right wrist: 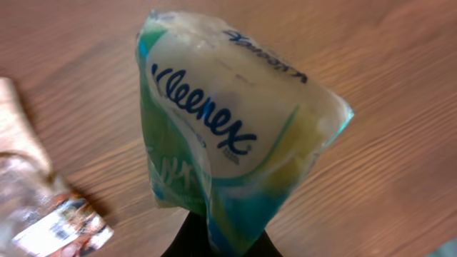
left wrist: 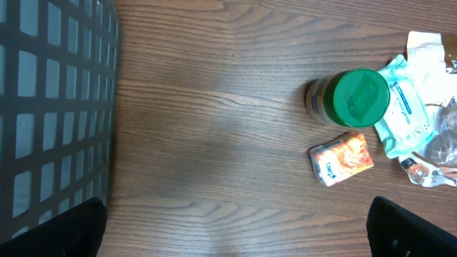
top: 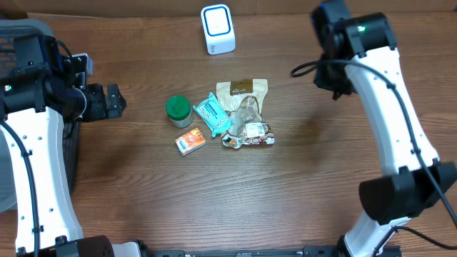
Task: Scan the item barcode
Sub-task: 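Lower the Kleenex pack to the table right of the pile and release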
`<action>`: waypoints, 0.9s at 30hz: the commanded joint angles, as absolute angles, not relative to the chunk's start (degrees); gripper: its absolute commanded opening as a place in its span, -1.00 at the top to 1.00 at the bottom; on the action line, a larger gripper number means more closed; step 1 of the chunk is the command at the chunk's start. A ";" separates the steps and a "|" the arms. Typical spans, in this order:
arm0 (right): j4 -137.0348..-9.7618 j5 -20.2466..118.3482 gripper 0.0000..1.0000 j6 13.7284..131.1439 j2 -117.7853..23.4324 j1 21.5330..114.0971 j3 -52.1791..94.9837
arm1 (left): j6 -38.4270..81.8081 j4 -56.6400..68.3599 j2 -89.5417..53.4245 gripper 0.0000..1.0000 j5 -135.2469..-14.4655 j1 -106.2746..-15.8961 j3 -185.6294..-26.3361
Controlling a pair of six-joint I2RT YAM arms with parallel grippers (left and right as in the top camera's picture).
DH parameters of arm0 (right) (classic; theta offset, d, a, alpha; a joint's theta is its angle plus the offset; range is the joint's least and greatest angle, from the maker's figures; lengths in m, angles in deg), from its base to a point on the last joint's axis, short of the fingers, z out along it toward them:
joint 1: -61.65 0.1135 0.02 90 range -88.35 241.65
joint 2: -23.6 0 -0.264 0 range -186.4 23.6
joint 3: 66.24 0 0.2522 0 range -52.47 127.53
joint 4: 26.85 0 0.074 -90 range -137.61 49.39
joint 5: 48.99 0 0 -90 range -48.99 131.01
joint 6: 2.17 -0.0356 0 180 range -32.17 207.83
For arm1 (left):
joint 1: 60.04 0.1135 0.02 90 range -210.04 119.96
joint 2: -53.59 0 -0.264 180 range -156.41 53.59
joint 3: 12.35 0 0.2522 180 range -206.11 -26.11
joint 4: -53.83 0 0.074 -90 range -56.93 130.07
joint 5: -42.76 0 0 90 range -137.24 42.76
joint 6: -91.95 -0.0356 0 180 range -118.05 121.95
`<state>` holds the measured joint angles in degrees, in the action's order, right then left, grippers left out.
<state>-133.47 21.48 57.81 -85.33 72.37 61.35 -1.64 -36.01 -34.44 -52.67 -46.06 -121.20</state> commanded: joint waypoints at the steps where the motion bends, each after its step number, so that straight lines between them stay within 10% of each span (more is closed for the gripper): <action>1: -129.06 31.90 0.92 61.92 -86.25 67.04 52.10 | -2.54 -35.96 -34.44 -1.00 -53.24 -45.84 -121.13; 9: -117.41 40.28 0.84 65.86 -86.25 58.34 34.77 | -2.54 -35.96 -34.44 -0.99 -53.24 -45.84 -121.13; 17: -117.01 43.44 -0.50 69.68 -86.33 57.07 32.67 | -2.54 -35.99 -34.44 -0.99 -53.24 -45.84 -121.13; 27: -114.30 67.31 -0.32 79.21 -86.33 60.90 35.73 | -2.54 -35.96 -34.44 -1.00 -53.24 -45.84 -121.13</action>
